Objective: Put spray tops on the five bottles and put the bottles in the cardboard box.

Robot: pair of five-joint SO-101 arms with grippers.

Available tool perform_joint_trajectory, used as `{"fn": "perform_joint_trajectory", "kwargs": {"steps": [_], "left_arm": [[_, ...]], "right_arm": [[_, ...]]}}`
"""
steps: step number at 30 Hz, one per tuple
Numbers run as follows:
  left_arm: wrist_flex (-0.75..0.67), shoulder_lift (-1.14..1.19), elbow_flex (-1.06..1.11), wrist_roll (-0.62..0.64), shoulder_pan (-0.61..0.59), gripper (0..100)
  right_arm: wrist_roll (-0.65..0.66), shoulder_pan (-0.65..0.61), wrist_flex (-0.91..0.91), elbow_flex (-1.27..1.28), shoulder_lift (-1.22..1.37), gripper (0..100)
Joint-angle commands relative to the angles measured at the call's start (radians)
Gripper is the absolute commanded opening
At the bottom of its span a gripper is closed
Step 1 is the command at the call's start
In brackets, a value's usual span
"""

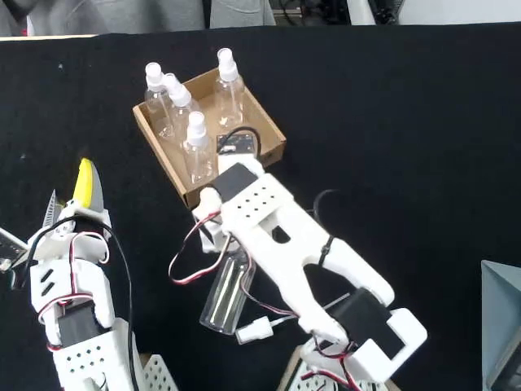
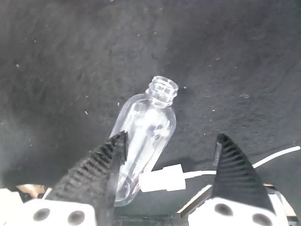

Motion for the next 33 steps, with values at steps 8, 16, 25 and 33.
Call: {"fn": "perform_joint_trajectory", "kwargs": {"steps": [8,16,25,33], "left_arm": [[-0.005,-0.011,0.024,-0.012,-0.01,26],[-0.005,-0.011,0.024,-0.012,-0.01,26],[-0.005,-0.011,0.024,-0.012,-0.01,26],[-0.005,-0.011,0.024,-0.012,-0.01,26]], "right_arm": [[-0.068,-0.101,-0.075,-0.004,-0.018,25.8],[-0.069,-0.109,-0.304,0.203,-0.019,25.8],[-0.069,-0.109,-0.39,0.297,-0.019,25.0],[-0.06,-0.109,-0.408,0.275,-0.024,8.0]]}}
